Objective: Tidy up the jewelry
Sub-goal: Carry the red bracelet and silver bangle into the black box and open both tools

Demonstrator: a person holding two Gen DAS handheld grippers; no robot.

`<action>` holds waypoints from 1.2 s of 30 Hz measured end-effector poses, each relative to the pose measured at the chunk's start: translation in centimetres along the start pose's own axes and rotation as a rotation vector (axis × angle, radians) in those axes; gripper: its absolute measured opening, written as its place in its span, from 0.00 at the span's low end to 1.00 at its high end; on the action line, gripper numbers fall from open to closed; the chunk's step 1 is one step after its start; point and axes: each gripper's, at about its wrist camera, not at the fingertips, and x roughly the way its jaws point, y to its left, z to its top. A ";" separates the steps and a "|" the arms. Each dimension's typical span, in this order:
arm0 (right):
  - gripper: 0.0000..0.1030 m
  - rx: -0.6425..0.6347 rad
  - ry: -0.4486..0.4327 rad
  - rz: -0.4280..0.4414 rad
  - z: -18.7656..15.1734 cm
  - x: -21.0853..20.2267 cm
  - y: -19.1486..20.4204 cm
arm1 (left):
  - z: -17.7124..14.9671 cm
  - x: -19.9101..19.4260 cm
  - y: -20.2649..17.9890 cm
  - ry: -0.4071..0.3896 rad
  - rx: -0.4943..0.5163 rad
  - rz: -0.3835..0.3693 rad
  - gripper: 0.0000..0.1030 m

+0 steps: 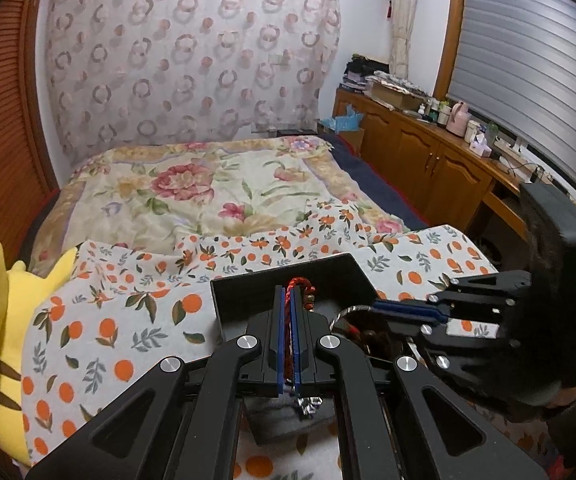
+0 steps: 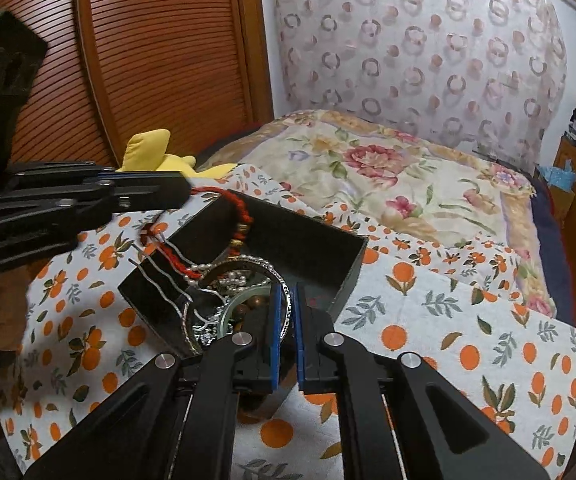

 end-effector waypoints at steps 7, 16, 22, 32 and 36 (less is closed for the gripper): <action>0.12 -0.002 -0.006 0.020 0.1 -0.4 0.4 | 0.6 1.9 0.1 0.017 0.001 -0.003 0.02; 0.12 0.050 -0.024 -0.018 -1.0 -2.1 -1.2 | 0.3 3.7 -0.2 0.048 0.007 -0.006 0.02; 0.12 0.063 -0.023 -0.033 -1.9 -2.5 -1.4 | 0.3 3.9 -0.5 0.054 0.011 0.004 0.02; 0.12 0.063 -0.025 -0.049 -3.0 -3.8 -0.8 | -0.5 3.1 -0.7 0.043 0.012 0.018 0.03; 0.12 0.060 -0.026 -0.056 -3.7 -4.6 -0.2 | -1.1 2.0 -0.8 0.031 0.007 0.026 0.28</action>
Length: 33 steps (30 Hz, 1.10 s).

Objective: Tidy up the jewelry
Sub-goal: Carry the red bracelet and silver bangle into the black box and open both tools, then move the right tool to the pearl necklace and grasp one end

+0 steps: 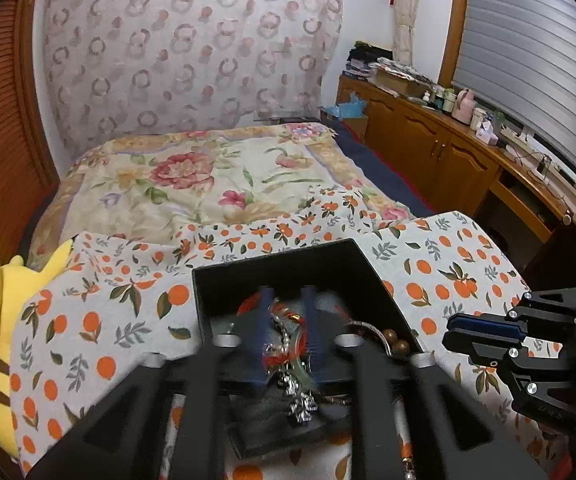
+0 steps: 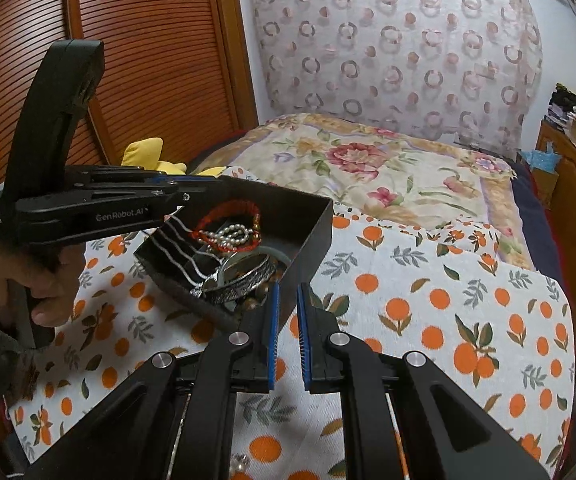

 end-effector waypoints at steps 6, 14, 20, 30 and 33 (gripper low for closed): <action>0.12 -0.008 -0.018 -0.009 -1.5 -1.9 1.0 | -0.9 -2.2 -0.6 -0.029 0.006 0.016 0.44; 0.12 -0.015 -0.019 0.000 -4.5 -3.8 2.6 | -4.4 -5.5 -1.6 -0.065 -0.001 0.014 0.55; 0.12 -0.026 0.002 0.009 -6.6 -4.2 4.2 | -7.9 -6.9 -2.2 -0.060 -0.006 0.020 0.67; 0.25 -0.058 0.052 0.029 -8.7 -3.5 6.6 | -11.8 -8.1 -1.8 -0.046 -0.017 0.052 0.91; 0.26 -0.081 0.072 0.037 -9.0 -3.0 7.3 | -12.7 -8.3 -1.5 -0.038 -0.023 0.074 0.92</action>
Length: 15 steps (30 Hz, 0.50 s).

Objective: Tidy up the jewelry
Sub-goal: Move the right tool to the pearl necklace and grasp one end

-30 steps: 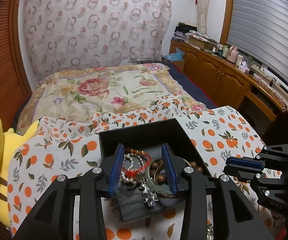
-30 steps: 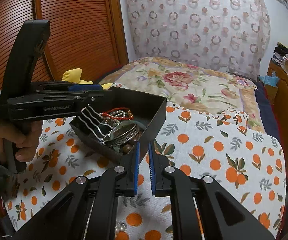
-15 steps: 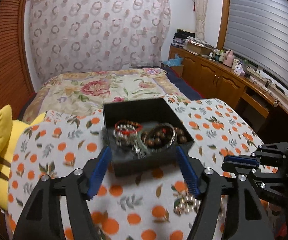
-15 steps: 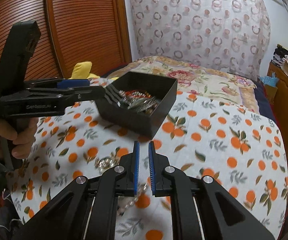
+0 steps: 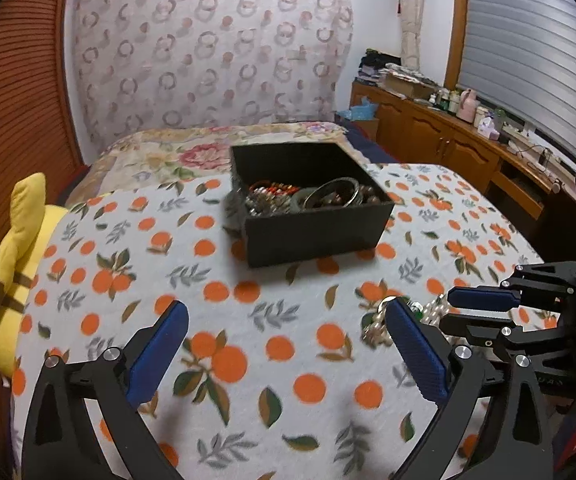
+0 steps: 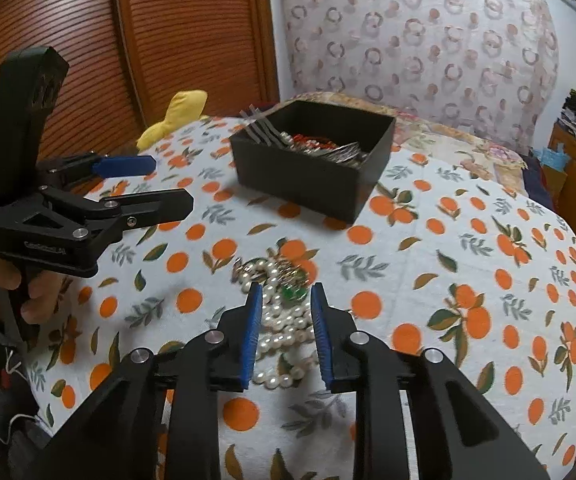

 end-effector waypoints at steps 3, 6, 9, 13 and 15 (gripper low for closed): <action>0.26 -0.015 0.019 0.017 -0.1 0.5 0.5 | -0.9 -0.4 0.5 0.006 -0.005 0.011 0.93; 0.26 -0.034 0.040 0.022 0.0 1.2 1.0 | -1.5 -0.8 0.8 0.011 -0.012 0.019 0.93; 0.26 -0.044 0.055 0.010 0.0 1.9 1.2 | -2.2 -1.3 1.1 0.013 -0.016 0.028 0.93; 0.26 -0.029 0.077 0.035 0.5 2.4 1.0 | -2.6 -2.0 1.4 0.001 -0.030 0.042 0.92; 0.26 -0.031 0.088 0.036 0.7 2.8 0.9 | -2.8 -2.4 1.5 -0.005 -0.034 0.047 0.93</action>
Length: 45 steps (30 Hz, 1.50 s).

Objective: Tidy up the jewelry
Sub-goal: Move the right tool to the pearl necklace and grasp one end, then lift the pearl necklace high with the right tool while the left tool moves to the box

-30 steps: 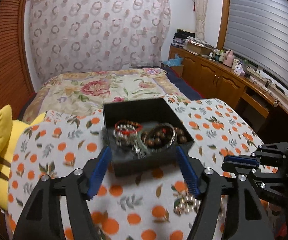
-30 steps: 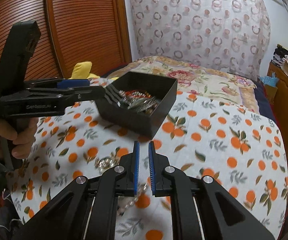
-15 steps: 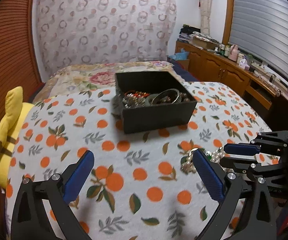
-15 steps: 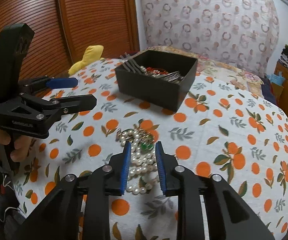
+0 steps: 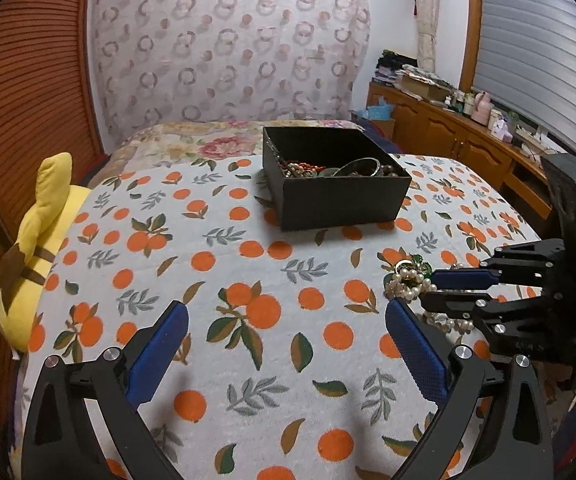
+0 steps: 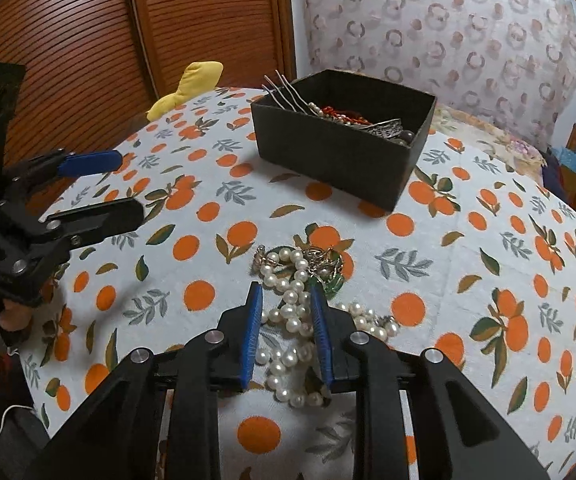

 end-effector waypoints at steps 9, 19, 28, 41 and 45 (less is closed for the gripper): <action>0.08 -0.020 -0.012 -0.004 -0.3 -0.4 0.3 | -0.2 -0.4 0.2 -0.003 -0.001 -0.002 0.93; 0.08 0.005 -0.190 -0.033 0.3 -7.4 -1.0 | -0.2 -0.1 -1.3 0.014 0.013 -0.024 0.93; 0.08 0.004 -0.250 -0.098 0.4 -10.4 -2.3 | 0.2 1.0 -3.6 0.032 0.043 -0.069 0.92; 0.08 0.058 -0.235 -0.120 -1.4 -10.1 -4.5 | 1.4 4.6 -7.4 0.123 0.125 -0.166 0.41; 0.08 0.057 -0.236 -0.119 -1.5 -10.2 -4.5 | 1.5 5.3 -7.9 0.137 0.132 -0.172 0.35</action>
